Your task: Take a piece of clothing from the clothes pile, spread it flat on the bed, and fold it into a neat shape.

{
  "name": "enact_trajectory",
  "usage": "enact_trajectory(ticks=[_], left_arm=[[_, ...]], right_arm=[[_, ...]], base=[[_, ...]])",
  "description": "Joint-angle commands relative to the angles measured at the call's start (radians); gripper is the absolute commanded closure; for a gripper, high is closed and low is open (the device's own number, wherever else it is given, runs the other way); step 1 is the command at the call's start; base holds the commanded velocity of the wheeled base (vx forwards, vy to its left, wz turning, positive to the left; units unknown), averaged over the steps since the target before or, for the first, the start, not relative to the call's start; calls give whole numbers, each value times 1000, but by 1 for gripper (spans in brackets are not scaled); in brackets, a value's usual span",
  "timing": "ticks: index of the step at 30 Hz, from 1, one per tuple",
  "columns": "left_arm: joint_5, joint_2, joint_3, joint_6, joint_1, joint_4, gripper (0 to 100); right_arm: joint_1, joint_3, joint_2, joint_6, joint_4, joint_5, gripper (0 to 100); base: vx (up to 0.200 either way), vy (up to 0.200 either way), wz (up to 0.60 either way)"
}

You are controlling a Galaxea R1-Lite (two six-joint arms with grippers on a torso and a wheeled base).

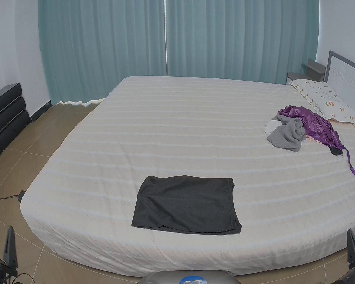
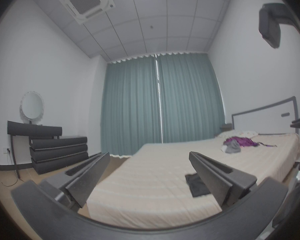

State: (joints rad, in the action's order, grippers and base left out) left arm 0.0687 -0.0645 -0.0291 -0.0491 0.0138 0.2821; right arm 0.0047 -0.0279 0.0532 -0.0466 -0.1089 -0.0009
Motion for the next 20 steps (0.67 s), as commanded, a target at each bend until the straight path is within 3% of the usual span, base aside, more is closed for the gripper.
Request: enact_trajectory(ticks=[1,4,6,11,15,20], left_arm=[[-61,64,29,-8,-14,-133,0],[-66,64,29,6,-14,-218,0],[-78,64,29,20,-15,-215,0],[-147,64,29,51,-14,-219,0],[-112,64,23,23,-14,-314,0],[-113,64,29,29,-14,-288,0]], right_arm=[[-6,23,-52,37,48,1,0],[-9,28,-50,53,75,-24,0],[-9,17,-52,57,140,-36,0],[-9,17,-52,54,138,-34,0],[-6,19,-52,36,135,-28,0],[-6,22,-53,44,130,-24,0]], base=[[0,0,0],[0,0,0],[0,0,0],[0,0,0],[0,0,0],[0,0,0]])
